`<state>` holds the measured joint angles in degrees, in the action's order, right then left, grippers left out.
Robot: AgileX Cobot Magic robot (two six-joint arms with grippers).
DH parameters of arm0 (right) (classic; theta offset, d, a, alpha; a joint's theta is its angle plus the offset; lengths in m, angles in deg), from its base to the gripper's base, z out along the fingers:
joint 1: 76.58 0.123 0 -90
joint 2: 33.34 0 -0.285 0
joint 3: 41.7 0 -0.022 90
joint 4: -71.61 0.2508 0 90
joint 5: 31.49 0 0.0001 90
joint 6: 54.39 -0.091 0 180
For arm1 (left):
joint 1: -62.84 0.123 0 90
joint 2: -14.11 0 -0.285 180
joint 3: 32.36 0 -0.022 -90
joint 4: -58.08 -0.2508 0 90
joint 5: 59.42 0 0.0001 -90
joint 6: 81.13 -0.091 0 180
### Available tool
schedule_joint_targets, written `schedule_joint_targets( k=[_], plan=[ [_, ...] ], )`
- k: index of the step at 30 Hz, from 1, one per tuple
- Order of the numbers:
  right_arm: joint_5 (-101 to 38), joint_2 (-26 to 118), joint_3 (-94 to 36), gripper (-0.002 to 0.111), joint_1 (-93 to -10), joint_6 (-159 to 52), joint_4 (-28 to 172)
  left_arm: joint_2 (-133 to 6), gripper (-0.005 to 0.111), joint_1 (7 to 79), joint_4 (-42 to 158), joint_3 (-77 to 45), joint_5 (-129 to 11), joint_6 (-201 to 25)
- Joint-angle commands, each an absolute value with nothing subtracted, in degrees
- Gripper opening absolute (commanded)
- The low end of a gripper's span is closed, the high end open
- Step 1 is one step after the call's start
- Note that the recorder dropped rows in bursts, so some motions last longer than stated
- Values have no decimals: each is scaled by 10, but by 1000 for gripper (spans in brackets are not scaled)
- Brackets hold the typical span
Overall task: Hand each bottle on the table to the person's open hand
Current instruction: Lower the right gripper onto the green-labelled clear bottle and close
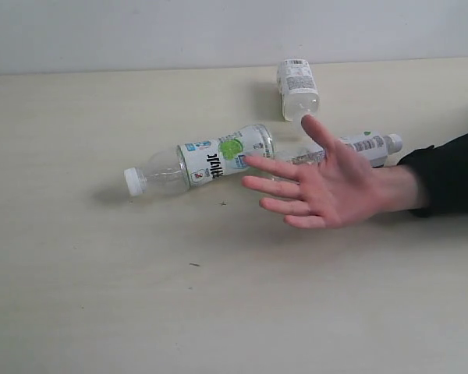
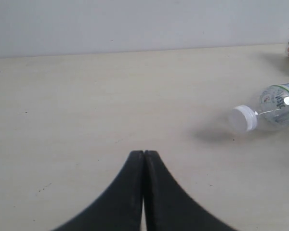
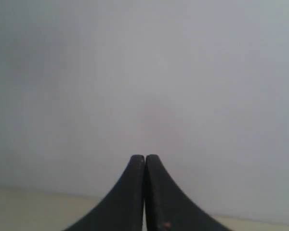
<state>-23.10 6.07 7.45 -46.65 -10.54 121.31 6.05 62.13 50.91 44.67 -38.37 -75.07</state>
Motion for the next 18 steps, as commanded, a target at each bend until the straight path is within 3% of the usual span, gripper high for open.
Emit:
schedule_joint_targets(
  k=[1,7,14,18],
  plan=[
    [-364,240,-48,0,-466,-56,1241,63,3,622,509,449,-386,-748],
    [-475,432,-185,0,-466,-60,1145,63,3,622,509,449,-386,-748],
    [-492,569,-304,0,-466,-259,819,63,3,622,509,449,-386,-748],
    [-653,657,-424,0,-466,-399,658,63,3,622,509,449,-386,-748]
  ],
)
